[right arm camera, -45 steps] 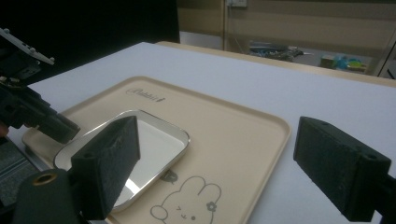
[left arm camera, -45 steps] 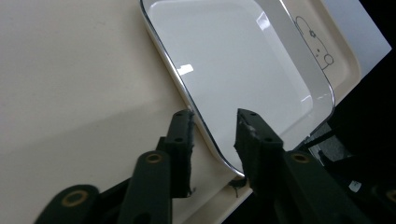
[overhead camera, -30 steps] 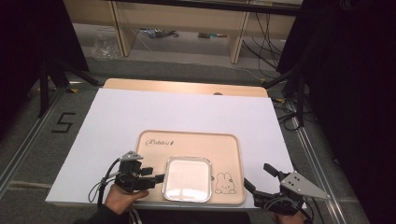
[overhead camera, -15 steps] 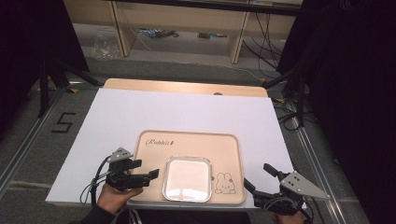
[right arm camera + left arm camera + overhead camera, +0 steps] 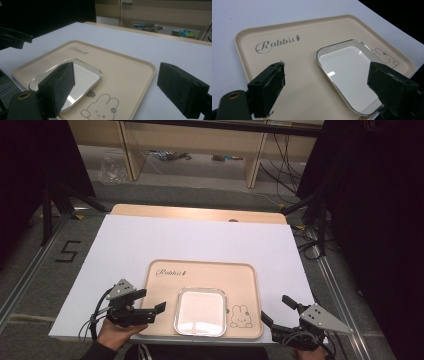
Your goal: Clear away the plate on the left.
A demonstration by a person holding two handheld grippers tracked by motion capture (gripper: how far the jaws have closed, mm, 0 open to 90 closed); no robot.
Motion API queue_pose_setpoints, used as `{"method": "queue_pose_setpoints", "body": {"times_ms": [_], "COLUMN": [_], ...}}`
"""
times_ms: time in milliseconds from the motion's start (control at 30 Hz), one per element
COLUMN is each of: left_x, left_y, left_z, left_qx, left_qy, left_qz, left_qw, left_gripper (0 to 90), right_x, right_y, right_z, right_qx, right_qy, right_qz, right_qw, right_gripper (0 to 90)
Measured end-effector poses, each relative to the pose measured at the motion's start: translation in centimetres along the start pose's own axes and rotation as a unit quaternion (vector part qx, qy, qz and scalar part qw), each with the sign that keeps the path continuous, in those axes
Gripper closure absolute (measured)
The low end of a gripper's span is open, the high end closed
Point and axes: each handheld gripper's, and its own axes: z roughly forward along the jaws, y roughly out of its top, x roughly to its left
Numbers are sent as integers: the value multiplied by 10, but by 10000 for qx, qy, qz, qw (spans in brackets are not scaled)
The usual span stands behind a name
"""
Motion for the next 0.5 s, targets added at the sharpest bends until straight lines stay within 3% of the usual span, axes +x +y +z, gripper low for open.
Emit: {"method": "queue_pose_setpoints", "body": {"times_ms": [200, 400, 467, 500], "left_x": [1, 2, 5, 5], "left_y": [-1, -2, -2, -3], "left_z": [-6, -11, -14, -15], "left_qx": [-78, -176, -114, -165], "left_qy": [-3, 57, 58, -39], "left_qz": [132, 110, 238, 114], "left_qw": [9999, 9998, 9996, 9998], "left_gripper": [141, 142, 145, 146], "right_x": [0, 0, 0, 2], "right_y": [0, 0, 0, 0], "right_z": [0, 0, 0, 0], "right_qx": [-7, 18, -24, 20], "right_qy": [-9, 44, -6, 77], "right_qz": [-11, 24, -7, 129], "right_qw": [10000, 10000, 10000, 9999], "right_gripper": [152, 152, 152, 152]}}
